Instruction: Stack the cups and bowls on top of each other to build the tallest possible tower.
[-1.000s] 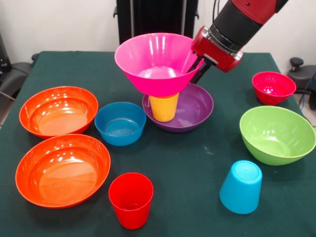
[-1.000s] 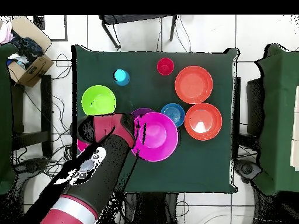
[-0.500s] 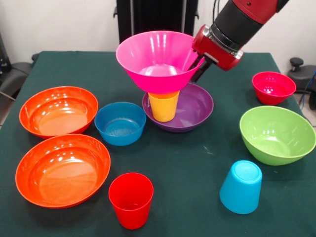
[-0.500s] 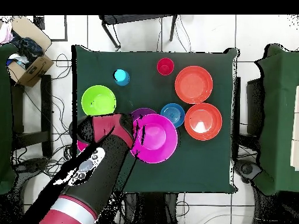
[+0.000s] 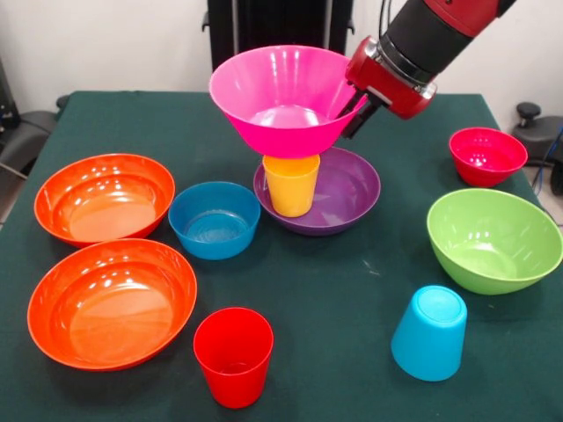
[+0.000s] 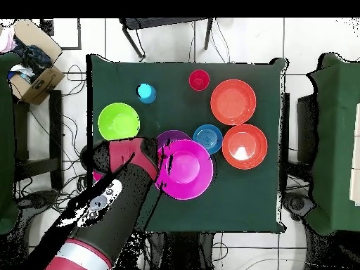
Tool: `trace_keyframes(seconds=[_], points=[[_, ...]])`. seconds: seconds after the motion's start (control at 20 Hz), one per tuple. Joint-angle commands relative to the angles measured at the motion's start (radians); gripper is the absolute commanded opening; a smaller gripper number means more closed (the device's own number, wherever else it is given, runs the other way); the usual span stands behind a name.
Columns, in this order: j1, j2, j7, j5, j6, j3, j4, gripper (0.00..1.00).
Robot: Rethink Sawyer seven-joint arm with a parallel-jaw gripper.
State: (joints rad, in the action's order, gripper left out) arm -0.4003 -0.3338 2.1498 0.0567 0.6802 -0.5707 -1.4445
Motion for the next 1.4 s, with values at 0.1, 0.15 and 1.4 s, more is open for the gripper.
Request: trace_keyframes(seconds=[0.1,0.15,1.4], points=[[-0.022,-0.033,0.049,-0.053,0.141,0.049,0.014,0.00],[-0.022,-0.033,0.050,-0.053,0.136,0.050,0.011,0.00],[0.030,0.041,0.053,-0.068,0.000,0.083,0.029,0.00]])
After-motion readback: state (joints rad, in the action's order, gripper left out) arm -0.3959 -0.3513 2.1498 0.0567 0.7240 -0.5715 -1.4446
